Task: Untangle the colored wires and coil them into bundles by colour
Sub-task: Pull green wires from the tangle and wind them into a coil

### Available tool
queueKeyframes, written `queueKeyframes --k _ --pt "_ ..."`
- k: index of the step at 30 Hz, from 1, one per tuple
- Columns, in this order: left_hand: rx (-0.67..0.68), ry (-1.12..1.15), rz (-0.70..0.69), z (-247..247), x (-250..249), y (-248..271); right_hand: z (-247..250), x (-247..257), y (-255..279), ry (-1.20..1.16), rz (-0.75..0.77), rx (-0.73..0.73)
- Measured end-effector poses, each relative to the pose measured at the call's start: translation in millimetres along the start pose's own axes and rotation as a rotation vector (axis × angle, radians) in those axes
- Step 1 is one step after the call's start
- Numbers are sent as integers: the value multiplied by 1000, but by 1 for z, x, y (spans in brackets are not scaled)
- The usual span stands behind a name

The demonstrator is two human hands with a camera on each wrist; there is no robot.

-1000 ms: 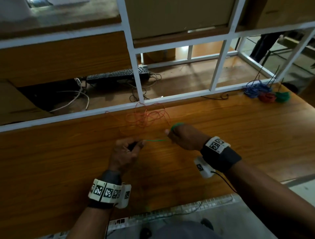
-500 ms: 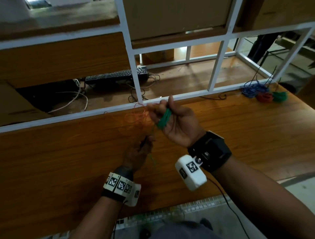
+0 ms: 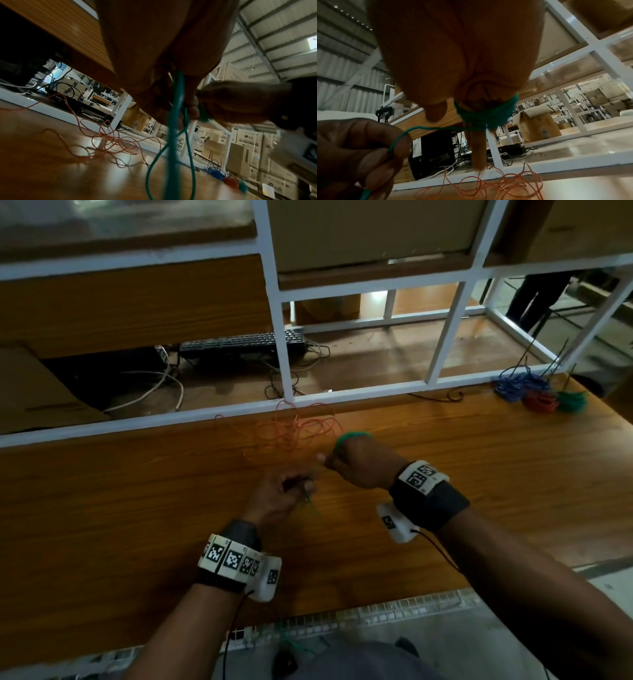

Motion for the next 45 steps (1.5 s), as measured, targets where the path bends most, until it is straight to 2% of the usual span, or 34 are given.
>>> queueKeyframes --k 3,5,7,9,11,12,15,17,20,23,26,27,29,31,33,36,38,41,45 --pt "-45 36 -18 7 -2 -4 -2 -10 11 21 -18 234" --pt "-64 107 -25 7 -5 -6 -3 -16 19 -125 -45 359" --pt "-74 218 -27 6 -10 -7 -7 -16 30 -378 -67 535" --pt "-80 361 -39 5 -15 -8 -13 -10 43 -744 -43 729" --pt "-99 456 -38 3 -18 -7 -17 -3 52 -1121 1 832" --pt "-103 447 -39 2 -19 -7 -18 -1 53 -1272 31 840" --pt "-93 348 -65 -2 -24 -6 -12 6 50 -1610 76 771" --pt "-38 399 -41 -4 -30 -4 -6 8 45 -1782 -10 687" --pt "45 388 -2 -3 -46 1 1 6 42 -1853 -149 489" --pt "57 219 -132 3 -59 8 -1 0 36 -1932 -230 401" --pt "106 145 -237 -5 -65 17 -10 -10 25 -2037 -256 338" --pt "77 85 -263 -10 -65 16 -11 -10 23 -2063 -245 334" --pt "-123 -68 -338 -14 -68 11 -12 -7 21 -2077 -234 313" --pt "-286 -61 -374 -16 -73 7 -12 -12 15 -2073 -315 208" --pt "-281 31 -300 -16 -74 6 -9 -29 8 -2015 -449 31" --pt "-246 158 -21 8 -50 10 3 -75 3 -1945 -580 -229" --pt "-286 277 110 36 -24 10 7 -105 7 -1889 -658 -321" --pt "-403 243 261 70 15 8 0 -124 10 -1751 -703 -305" --pt "-514 231 329 88 36 -3 -18 -120 4 -1709 -676 -238"
Point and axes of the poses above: each hand's wrist, its own y-axis away from the middle knuckle, its own z-axis out of the back of the hand, x = y × z, the point moved 4 cm from there along -y, towards the middle knuckle, and after that the axes turned 8 degrees about -z, right-handed, at the moved point
